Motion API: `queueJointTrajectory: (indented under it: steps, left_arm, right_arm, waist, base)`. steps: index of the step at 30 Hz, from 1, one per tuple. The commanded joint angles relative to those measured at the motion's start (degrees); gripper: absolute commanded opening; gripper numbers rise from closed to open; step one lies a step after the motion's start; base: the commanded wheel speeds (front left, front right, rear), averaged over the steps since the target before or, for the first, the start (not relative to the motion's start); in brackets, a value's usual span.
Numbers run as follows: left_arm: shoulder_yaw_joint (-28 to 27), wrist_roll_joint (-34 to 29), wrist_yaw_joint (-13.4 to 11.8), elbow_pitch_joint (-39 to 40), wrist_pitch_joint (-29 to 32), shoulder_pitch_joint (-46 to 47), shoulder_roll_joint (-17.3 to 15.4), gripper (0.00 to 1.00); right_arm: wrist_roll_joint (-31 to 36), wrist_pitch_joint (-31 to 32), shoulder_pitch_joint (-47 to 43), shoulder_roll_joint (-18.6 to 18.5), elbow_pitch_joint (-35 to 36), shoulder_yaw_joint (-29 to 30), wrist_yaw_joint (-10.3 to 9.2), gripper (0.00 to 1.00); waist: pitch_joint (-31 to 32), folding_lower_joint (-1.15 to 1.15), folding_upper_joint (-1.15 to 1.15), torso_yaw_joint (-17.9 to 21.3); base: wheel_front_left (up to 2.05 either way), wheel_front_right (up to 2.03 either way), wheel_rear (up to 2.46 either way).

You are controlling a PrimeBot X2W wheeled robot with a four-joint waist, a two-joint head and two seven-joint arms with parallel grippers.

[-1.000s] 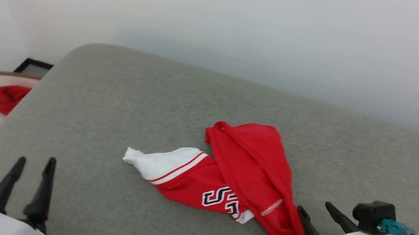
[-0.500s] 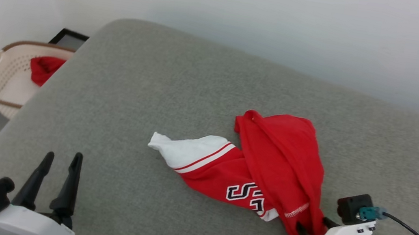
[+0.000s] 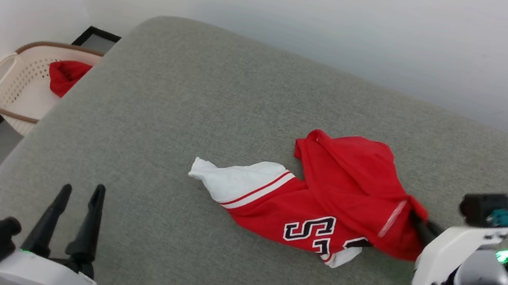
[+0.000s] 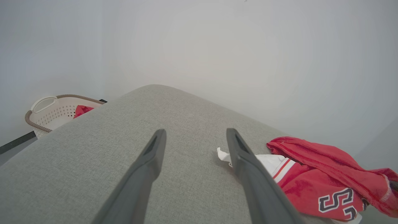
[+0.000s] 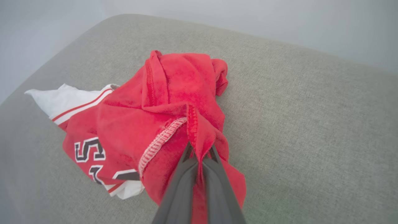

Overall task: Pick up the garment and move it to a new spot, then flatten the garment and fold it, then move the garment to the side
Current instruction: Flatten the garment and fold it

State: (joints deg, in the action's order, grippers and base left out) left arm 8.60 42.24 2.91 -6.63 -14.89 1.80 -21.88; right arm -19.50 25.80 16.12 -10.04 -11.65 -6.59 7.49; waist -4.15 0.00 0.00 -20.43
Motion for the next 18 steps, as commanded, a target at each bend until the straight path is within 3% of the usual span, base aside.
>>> queueJointTrajectory:
  steps: [1, 10, 18]
  left_arm:
    - [0.07, -0.48, 0.31, 0.01, -0.18, -0.17, 0.35, 1.0]
    - [1.91, -2.78, 1.72, -0.13, -0.23, 1.89, 2.48, 1.0]
    - [2.71, -4.69, 3.27, -0.8, -0.18, 3.62, 5.11, 1.0]
  right_arm:
    - [0.37, -0.48, 1.21, -0.27, -0.31, 0.68, 0.0, 0.0]
    - [3.0, -3.45, 8.13, -2.66, -5.09, 5.29, 0.0, 0.0]
    - [5.69, -7.33, 15.41, -4.23, -13.71, 7.19, 0.0, 0.0]
  waist:
    - [-0.08, 0.0, 0.0, -0.29]
    - [-1.57, 0.0, 0.0, -2.58]
    - [-4.07, 0.0, 0.0, -4.71]
  base:
    - [0.0, 0.0, 0.0]
    - [0.0, 0.0, 0.0]
    - [0.0, 0.0, 0.0]
